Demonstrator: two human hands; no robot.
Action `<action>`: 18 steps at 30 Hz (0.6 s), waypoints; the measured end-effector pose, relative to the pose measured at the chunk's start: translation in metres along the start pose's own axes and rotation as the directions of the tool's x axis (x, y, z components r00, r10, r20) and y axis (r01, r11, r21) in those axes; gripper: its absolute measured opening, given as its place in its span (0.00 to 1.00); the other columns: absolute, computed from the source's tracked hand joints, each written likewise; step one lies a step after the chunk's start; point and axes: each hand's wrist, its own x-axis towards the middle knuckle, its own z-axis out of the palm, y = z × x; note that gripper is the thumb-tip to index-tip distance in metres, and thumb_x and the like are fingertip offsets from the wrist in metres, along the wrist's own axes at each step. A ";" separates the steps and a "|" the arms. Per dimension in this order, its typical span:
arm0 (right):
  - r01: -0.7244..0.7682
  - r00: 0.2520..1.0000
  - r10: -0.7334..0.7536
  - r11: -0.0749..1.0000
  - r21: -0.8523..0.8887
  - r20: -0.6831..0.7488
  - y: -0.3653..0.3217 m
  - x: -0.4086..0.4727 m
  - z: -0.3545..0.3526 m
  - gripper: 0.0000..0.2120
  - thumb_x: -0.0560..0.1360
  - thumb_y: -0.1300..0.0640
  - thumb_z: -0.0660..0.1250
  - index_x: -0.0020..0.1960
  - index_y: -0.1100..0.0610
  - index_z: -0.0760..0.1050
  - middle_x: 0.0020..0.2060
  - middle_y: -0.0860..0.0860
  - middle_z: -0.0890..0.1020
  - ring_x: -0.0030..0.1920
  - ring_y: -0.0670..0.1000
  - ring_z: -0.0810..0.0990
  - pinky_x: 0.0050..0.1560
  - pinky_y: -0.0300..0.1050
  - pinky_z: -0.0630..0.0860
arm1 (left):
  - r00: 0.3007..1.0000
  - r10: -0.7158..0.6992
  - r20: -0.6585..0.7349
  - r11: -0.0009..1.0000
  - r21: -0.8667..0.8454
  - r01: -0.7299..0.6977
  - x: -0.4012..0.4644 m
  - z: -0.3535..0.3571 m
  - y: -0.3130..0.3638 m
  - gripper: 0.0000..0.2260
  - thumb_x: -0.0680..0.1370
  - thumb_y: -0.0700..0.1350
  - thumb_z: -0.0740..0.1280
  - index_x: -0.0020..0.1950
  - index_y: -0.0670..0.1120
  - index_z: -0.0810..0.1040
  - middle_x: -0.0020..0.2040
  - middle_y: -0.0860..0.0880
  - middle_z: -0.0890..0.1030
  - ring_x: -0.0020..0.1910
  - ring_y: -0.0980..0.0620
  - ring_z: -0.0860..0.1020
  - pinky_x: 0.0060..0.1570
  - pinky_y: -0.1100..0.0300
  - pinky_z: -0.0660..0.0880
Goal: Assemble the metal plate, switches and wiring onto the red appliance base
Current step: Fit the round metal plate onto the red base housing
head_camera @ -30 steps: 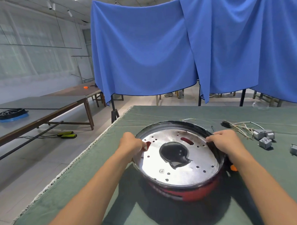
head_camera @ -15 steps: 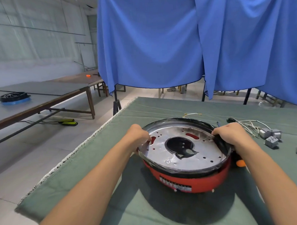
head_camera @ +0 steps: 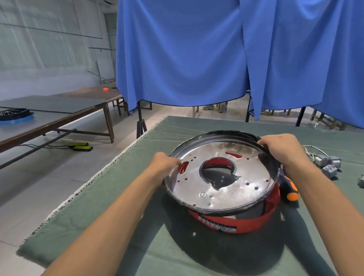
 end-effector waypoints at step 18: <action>-0.010 0.999 0.021 0.954 0.299 -0.033 -0.008 -0.002 -0.013 0.11 0.70 0.71 0.63 0.42 0.61 0.83 0.37 0.55 0.83 0.37 0.55 0.78 0.43 0.50 0.78 | 0.996 0.070 -0.054 0.983 -0.168 -0.078 -0.013 -0.014 0.027 0.05 0.75 0.36 0.63 0.39 0.40 0.71 0.34 0.43 0.73 0.31 0.46 0.72 0.29 0.58 0.70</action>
